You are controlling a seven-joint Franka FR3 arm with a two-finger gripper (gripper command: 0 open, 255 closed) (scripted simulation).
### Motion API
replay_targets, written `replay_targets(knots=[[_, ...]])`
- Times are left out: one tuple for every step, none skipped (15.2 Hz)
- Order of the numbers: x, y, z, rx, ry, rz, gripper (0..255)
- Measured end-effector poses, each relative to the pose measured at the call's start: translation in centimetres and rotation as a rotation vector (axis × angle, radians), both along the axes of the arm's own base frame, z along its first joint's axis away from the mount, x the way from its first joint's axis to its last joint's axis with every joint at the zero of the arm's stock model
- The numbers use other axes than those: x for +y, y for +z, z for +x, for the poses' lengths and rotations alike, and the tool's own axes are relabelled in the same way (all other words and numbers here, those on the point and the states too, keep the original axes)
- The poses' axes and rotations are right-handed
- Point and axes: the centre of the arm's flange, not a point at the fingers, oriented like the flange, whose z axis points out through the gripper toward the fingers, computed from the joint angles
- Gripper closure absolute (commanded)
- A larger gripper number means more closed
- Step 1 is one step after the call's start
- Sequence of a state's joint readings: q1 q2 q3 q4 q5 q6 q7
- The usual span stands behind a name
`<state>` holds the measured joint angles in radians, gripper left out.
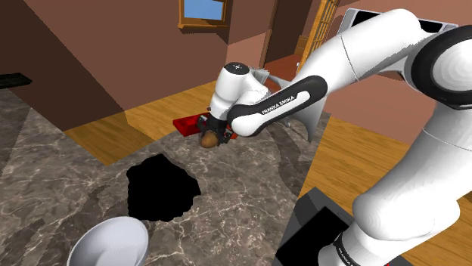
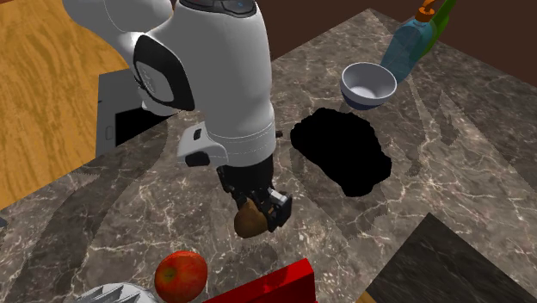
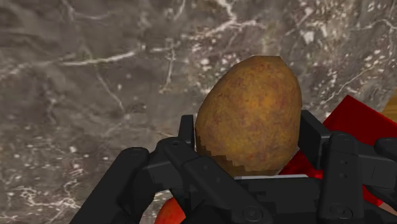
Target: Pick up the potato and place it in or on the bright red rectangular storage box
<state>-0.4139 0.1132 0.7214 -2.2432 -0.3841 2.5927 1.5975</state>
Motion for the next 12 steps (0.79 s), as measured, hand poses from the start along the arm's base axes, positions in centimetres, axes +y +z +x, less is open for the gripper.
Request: replay_targets(knots=[[0.0, 0.5, 0.0, 0.0, 0.0, 0.0, 255], [-0.1, 1.1, -0.1, 0.0, 0.0, 0.0, 255], [-0.1, 1.6, 0.0, 0.0, 0.0, 0.0, 255], [0.0, 2.1, -0.1, 0.0, 0.0, 0.0, 255], [0.0, 2.6, -0.1, 0.0, 0.0, 0.0, 255], [0.0, 3.2, 0.0, 0.0, 0.0, 0.0, 255], [-0.2, 3.8, 0.0, 0.0, 0.0, 0.0, 255], [-0.2, 4.2, -0.1, 0.0, 0.0, 0.0, 255], [-0.2, 4.8, -0.2, 0.0, 0.0, 0.0, 255], [-0.2, 5.3, -0.2, 0.0, 0.0, 0.0, 255], [-0.1, 5.9, -0.1, 0.0, 0.0, 0.0, 255], [-0.1, 6.4, 0.0, 0.0, 0.0, 0.0, 255]])
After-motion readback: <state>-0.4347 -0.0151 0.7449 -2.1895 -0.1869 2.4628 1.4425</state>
